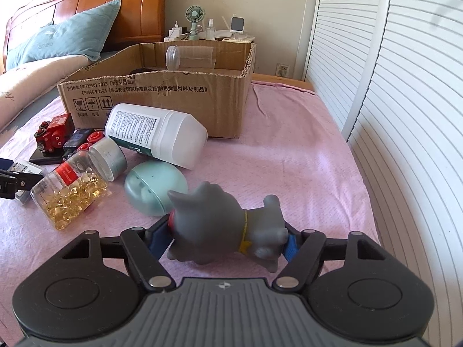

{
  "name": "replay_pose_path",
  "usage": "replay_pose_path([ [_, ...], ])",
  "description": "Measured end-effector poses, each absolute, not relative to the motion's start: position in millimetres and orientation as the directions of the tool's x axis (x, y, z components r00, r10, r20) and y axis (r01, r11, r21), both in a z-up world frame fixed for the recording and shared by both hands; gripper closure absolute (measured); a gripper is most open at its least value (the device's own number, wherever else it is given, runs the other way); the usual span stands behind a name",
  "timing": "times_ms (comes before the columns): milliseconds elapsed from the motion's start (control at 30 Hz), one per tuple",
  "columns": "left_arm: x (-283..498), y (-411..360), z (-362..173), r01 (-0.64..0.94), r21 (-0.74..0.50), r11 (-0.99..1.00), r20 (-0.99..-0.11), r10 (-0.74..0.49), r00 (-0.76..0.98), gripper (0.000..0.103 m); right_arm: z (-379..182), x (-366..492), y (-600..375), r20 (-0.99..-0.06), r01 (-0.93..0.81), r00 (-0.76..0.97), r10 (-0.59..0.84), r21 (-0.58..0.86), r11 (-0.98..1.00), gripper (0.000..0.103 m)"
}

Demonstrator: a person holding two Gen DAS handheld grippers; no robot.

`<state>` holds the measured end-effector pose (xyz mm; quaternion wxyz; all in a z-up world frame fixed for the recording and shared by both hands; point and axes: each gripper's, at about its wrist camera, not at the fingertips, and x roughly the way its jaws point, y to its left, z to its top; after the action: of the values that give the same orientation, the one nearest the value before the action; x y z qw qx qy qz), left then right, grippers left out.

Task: Organize rigid objects
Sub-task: 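Close the left tool on the refill pack while the right tool grasps the grey cat, then release the grey cat into the box with the right tool while the left carries the refill pack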

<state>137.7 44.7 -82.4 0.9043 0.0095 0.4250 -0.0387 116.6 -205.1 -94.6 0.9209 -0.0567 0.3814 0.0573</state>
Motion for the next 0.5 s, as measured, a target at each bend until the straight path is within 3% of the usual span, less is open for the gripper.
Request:
replay_pose_path([
  [500, 139, 48, -27, 0.248, -0.011, 0.969, -0.780, -0.164, 0.605, 0.013, -47, 117, -209, -0.694, -0.248, 0.701, 0.165, -0.020, 0.969, 0.026],
])
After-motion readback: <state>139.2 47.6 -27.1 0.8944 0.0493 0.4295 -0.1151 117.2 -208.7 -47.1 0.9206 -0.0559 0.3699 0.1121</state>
